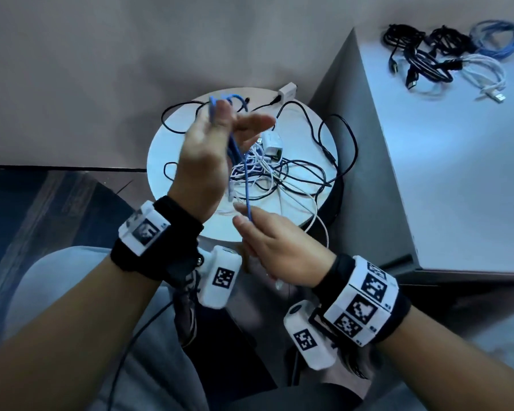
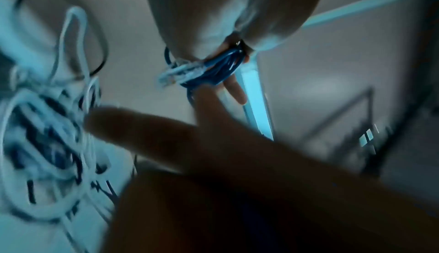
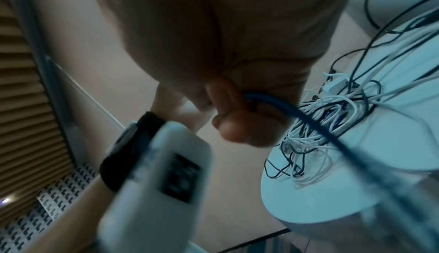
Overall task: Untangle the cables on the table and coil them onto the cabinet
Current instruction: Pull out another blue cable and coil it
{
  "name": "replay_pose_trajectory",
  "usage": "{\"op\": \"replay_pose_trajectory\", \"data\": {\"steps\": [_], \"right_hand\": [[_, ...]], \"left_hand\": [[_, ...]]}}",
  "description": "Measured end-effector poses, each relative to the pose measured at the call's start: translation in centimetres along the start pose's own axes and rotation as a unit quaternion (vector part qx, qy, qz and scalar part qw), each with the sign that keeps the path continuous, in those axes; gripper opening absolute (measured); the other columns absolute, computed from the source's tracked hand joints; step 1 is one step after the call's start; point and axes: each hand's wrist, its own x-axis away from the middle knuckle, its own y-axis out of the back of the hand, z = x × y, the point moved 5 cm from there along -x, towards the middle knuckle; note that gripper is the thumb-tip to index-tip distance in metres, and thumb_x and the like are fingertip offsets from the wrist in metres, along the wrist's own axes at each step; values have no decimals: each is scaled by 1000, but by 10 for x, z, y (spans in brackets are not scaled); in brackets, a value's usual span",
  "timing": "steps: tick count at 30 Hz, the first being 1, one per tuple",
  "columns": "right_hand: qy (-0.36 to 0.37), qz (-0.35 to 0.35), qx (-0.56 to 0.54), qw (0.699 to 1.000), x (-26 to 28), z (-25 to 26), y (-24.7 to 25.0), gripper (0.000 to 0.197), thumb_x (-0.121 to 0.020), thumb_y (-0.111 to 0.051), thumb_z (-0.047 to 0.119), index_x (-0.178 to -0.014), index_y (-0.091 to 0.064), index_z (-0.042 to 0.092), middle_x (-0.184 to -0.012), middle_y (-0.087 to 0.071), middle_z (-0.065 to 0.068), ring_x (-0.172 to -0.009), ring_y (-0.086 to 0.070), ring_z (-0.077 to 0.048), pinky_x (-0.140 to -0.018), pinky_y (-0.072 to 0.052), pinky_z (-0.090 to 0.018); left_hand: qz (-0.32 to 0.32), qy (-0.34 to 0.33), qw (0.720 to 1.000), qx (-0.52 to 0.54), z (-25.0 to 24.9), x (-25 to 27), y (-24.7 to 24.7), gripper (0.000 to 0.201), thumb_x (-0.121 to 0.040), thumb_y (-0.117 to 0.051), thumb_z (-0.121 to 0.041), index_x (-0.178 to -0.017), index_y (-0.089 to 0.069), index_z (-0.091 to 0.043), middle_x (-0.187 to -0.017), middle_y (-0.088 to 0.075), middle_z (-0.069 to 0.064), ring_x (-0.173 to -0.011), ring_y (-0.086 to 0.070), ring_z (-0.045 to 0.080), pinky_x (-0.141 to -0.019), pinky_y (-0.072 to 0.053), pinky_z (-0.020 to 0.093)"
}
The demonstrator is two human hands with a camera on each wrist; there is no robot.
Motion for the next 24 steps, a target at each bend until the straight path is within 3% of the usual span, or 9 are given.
{"op": "replay_pose_trajectory", "data": {"steps": [1, 3, 5, 6, 8, 10, 16, 19, 24], "right_hand": [[-4, 4, 12, 1000, 0, 1, 2, 29, -107, -41, 37, -114, -58, 15, -63, -45, 13, -50, -51, 6, -51, -39, -15], [-1, -25, 29, 999, 1, 5, 15, 23, -103, -50, 30, -100, -65, 13, -59, -44, 14, -49, -45, 2, -53, -33, -17], [22, -93, 55, 994, 4, 10, 38, 21, -96, -58, 23, -81, -66, 11, -56, -45, 9, -52, -39, -5, -56, -32, -25], [36, -130, 61, 989, 6, 12, 51, 19, -93, -61, 21, -77, -67, 14, -55, -47, 8, -53, -40, -6, -56, -31, -23], [59, -201, 63, 976, 11, 13, 74, 18, -90, -69, 23, -74, -65, 16, -56, -47, 7, -55, -41, -7, -56, -30, -20], [83, -246, 80, 962, 13, 14, 87, 24, -89, -74, 27, -76, -59, 13, -59, -49, 4, -56, -41, -8, -55, -31, -18], [92, -251, 220, 938, 15, 10, 84, 39, -96, -46, 55, -107, -52, 19, -93, -50, 12, -78, -51, -12, -72, -44, -35], [47, -192, 146, 969, 10, 3, 83, 48, -92, -31, 68, -110, -54, 29, -102, -60, 13, -95, -58, -10, -88, -47, -40], [17, -180, 1, 984, 3, -7, 82, 55, -85, -39, 76, -100, -63, 28, -96, -69, 12, -96, -62, -9, -94, -48, -46]], "left_hand": [[27, -39, 991, -122, 1, 2, -2, 27, -108, -32, -31, -101, -51, -13, -99, -76, 9, -106, -71, 27, -102, -50, 45], [104, -72, 930, -344, 9, 8, -8, 24, -107, -37, -32, -101, -51, -13, -89, -75, 0, -91, -71, 16, -89, -52, 40], [175, -29, 871, -458, 21, 12, -9, 29, -107, -42, -33, -87, -48, -14, -67, -68, -5, -65, -64, 14, -67, -48, 37], [201, 20, 868, -454, 25, 13, -9, 32, -108, -43, -30, -81, -46, -14, -57, -61, -6, -53, -57, 15, -57, -43, 34], [229, 143, 904, -331, 32, 14, -10, 35, -109, -41, -22, -77, -42, -11, -46, -44, -8, -39, -40, 11, -43, -33, 26], [224, 232, 921, -219, 31, 16, -15, 36, -109, -38, -22, -75, -42, -11, -48, -36, -11, -38, -28, 7, -42, -22, 21], [268, 322, 902, -108, 29, 21, -22, 50, -104, -38, -42, -61, -46, -20, -44, -25, -6, -37, -15, 9, -40, -27, 21], [275, 358, 892, -34, 31, 25, -25, 50, -100, -37, -50, -60, -46, -21, -43, -23, -8, -39, -9, 12, -41, -19, 23], [263, 387, 883, 34, 32, 28, -30, 49, -100, -35, -51, -62, -45, -21, -41, -24, -10, -39, -6, 12, -42, -15, 26]]}}
